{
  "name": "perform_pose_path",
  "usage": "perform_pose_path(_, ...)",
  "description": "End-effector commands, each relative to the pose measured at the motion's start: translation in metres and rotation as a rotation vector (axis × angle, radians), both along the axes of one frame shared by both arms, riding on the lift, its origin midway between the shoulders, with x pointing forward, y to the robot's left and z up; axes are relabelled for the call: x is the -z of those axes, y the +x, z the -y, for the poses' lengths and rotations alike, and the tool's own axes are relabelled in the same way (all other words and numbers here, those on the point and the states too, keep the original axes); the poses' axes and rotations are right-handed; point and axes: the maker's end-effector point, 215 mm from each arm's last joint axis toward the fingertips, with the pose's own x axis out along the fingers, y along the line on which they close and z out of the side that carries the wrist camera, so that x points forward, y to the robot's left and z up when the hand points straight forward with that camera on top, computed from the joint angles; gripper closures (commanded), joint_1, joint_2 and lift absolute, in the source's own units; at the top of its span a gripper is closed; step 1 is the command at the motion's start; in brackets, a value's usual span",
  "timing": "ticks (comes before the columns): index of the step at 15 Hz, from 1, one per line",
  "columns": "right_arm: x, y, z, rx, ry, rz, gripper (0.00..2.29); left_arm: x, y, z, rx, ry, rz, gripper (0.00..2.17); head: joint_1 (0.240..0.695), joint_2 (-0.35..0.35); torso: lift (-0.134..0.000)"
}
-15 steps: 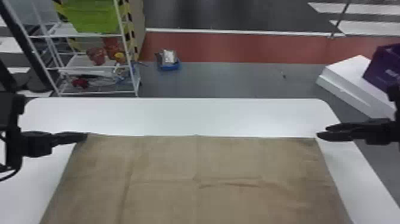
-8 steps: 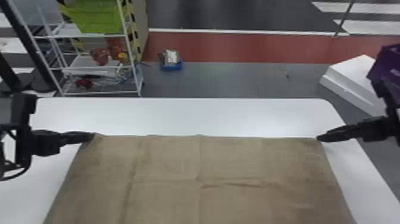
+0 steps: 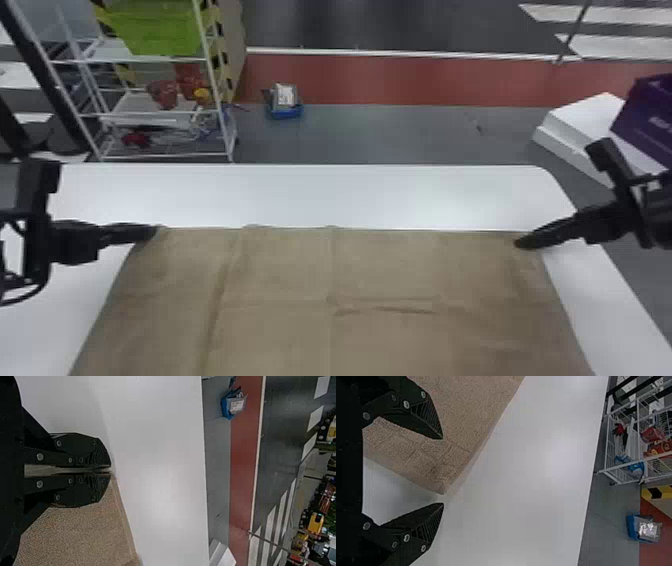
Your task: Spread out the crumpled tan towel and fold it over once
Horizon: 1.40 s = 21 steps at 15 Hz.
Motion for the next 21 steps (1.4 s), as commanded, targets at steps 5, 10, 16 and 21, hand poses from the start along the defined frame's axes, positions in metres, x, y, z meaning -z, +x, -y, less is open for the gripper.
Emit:
perform_pose_path(5,-0.001,0.003,-0.011,-0.014,0.008,-0.001,0.66,0.000,0.000,-0.003,-0.003,0.003,0.002,1.08,0.695,-0.018,-0.124)
perform_pose_path(10,-0.014,0.005,-0.006,-0.037,0.044,0.044,1.50,-0.007,-0.007,-0.006,-0.011,0.009,0.020,1.27,0.695,-0.010,-0.124)
perform_pose_path(16,-0.046,0.023,0.004,-0.148,0.060,0.309,1.54,-0.034,-0.017,-0.021,-0.054,0.005,0.087,1.37,0.695,-0.016,-0.124)
perform_pose_path(21,-0.083,0.021,-0.002,-0.119,0.153,0.414,1.54,-0.065,-0.036,-0.042,-0.102,-0.023,0.144,1.37,0.695,-0.002,-0.124)
